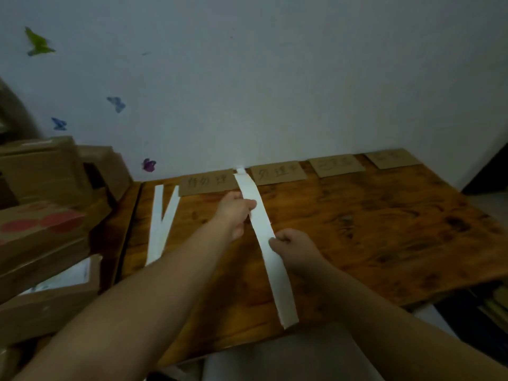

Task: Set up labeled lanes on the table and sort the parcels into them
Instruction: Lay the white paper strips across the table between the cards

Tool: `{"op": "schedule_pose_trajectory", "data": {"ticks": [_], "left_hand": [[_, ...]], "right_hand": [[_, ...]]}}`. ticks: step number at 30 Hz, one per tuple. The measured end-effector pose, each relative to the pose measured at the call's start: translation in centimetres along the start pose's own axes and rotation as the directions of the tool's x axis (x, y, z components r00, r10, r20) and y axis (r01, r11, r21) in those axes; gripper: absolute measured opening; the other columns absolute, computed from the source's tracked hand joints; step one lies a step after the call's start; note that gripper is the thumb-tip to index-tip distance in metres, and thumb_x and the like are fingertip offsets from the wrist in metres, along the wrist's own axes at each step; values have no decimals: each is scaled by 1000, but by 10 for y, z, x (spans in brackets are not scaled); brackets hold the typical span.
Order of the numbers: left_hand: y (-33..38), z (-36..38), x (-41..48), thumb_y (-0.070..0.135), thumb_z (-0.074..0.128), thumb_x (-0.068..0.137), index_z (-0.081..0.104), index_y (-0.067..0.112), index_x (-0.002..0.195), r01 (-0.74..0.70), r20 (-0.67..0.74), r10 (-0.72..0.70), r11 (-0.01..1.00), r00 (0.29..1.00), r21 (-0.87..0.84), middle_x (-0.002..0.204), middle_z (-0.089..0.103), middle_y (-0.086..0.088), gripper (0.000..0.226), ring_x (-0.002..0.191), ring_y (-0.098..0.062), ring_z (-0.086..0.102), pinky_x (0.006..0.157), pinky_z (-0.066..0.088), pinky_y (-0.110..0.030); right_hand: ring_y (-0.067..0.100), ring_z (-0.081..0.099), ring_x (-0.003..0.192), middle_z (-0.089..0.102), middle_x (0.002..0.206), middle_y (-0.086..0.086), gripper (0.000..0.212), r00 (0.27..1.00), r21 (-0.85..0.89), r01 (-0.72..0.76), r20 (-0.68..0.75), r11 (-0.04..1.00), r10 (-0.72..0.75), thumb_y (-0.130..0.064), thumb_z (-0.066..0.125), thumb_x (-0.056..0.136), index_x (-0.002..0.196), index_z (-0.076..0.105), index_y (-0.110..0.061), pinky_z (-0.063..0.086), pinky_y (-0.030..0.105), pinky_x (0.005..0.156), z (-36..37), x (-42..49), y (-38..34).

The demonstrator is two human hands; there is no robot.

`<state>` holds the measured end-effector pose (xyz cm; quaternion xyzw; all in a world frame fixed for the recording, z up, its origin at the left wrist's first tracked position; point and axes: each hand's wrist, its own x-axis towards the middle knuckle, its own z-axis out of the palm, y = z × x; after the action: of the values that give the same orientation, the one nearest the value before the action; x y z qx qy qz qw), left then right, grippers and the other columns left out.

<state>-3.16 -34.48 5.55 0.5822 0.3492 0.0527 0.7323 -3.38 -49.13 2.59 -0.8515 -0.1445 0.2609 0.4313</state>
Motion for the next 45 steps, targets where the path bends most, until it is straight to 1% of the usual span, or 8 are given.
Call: {"op": "schedule_pose_trajectory", "data": {"ticks": [5,9,16,22,27,33,37,45], "left_hand": [[8,105,25,1,55,91,51,4,116,-63,28,61,996,998,67,108,62,-13,26,92,-27,63,77,56,-41],[15,159,60,-1,55,90,46,9,131,-136,31,132,975,991,178,122,58,-7,44,101,-23,58,76,54,-31],[-3,220,145,-2,58,88,38,14,141,-209,78,194,889,978,407,123,59,-13,58,107,-28,60,80,52,-35],[-30,254,226,5,60,88,29,19,145,-193,134,142,799,981,569,126,57,-11,66,104,-27,61,66,54,-27],[-64,267,262,14,61,89,24,21,149,-256,233,111,518,966,816,147,40,-9,70,130,-28,42,99,42,-34],[-96,266,270,45,52,91,29,25,147,-307,307,14,47,952,950,159,7,-2,63,146,-29,-2,116,12,-49],[-103,267,263,44,46,94,20,22,149,-312,313,15,-41,950,949,160,8,1,64,147,-25,-3,117,12,-46],[-105,272,256,37,38,98,11,24,151,-291,289,-28,-71,957,954,160,-2,2,61,147,-23,-7,117,11,-47]], "right_hand": [[7,40,60,42,69,-1,26,999,-98,-21,-37,995,17,-18,51,97,72,46,-17,35,14,56,-91,14,57],[2,48,70,55,89,-6,8,995,-168,-93,-44,981,87,-20,51,97,101,59,-19,37,10,58,-138,28,97],[14,53,119,51,137,-2,39,982,-197,-186,-55,962,179,-22,49,99,137,46,-21,45,26,97,-176,87,124],[3,59,81,57,121,-8,44,976,-175,-215,-65,961,206,-21,51,98,139,39,-31,51,15,69,-197,148,151],[3,51,64,53,87,-14,30,977,-259,-202,21,945,214,-18,47,99,127,50,-30,45,14,55,-200,178,183],[15,42,127,39,145,-1,36,948,-582,29,274,813,163,-26,43,101,136,45,-28,37,29,108,-206,190,211],[26,17,142,17,157,2,47,905,-734,245,407,634,121,-26,42,100,146,32,-24,23,42,116,-216,188,225],[24,5,146,4,161,-1,64,877,-739,345,473,579,82,-18,47,97,152,15,-20,11,43,118,-221,184,240]]}}
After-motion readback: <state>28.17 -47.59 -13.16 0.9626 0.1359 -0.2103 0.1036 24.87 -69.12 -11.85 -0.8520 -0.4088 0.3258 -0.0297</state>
